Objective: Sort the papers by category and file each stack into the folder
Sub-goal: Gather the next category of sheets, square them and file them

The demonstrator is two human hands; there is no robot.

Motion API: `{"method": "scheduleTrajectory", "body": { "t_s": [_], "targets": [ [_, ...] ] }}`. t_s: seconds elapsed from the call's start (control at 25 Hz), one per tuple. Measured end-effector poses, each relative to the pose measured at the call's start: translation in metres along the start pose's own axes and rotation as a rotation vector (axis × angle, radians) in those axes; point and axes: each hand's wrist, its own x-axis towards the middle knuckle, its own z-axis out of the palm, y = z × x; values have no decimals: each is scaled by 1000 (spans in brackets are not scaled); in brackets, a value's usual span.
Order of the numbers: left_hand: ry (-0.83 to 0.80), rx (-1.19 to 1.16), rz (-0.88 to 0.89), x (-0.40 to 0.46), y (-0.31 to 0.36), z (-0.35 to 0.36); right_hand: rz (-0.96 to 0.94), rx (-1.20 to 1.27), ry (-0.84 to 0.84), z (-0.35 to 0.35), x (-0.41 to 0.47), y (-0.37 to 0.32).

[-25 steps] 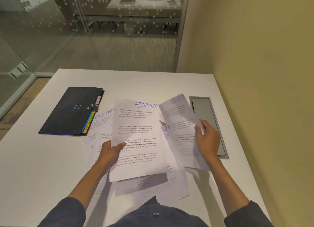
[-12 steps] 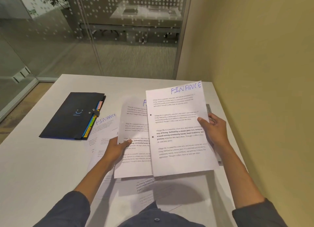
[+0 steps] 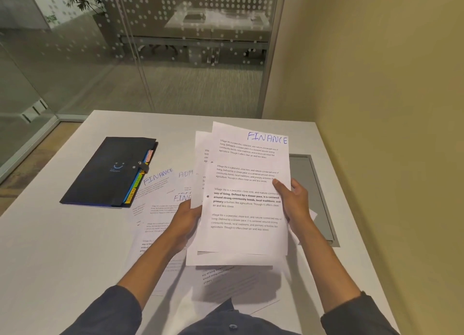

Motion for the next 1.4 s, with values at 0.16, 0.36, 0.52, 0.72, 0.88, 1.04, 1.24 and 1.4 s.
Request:
{"method": "scheduleTrajectory", "body": {
  "t_s": [0.16, 0.36, 0.52, 0.72, 0.88, 1.04, 1.24, 1.4],
  "targets": [
    [49, -64, -24, 1, 2, 3, -32, 14, -79, 4, -4, -4],
    [26, -20, 29, 5, 1, 0, -20, 70, -80, 10, -13, -9],
    [8, 17, 47, 9, -3, -5, 39, 55, -185, 11, -17, -9],
    [30, 90, 13, 16, -4, -11, 21, -87, -262, 12, -17, 2],
    [47, 62, 64, 18, -4, -10, 11, -165, -265, 17, -21, 16],
    [109, 51, 82, 21, -11, -9, -3, -198, -232, 22, -25, 24],
    [101, 89, 86, 19, -12, -9, -20, -190, -236, 21, -30, 20],
    [121, 90, 100, 19, -15, -10, -73, -211, -233, 24, -34, 11]
  ]
}}
